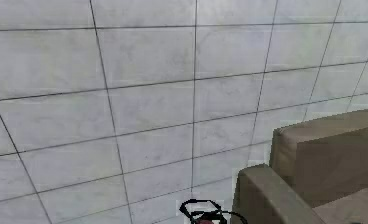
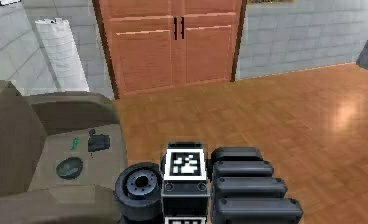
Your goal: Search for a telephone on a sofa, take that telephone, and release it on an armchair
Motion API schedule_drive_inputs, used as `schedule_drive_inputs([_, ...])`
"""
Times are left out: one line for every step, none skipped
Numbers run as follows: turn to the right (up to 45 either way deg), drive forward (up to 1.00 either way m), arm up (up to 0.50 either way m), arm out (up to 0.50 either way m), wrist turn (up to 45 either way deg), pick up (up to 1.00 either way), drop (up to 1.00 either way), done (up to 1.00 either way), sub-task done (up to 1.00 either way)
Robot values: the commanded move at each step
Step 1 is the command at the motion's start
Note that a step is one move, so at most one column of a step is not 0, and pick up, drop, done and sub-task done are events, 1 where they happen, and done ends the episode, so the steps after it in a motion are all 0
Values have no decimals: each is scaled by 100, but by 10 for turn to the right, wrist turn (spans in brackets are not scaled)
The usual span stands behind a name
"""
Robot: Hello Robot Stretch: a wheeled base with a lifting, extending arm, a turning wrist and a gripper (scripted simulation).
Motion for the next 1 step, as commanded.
schedule_drive_inputs([0,10,0,0,0,0,0,0,0])
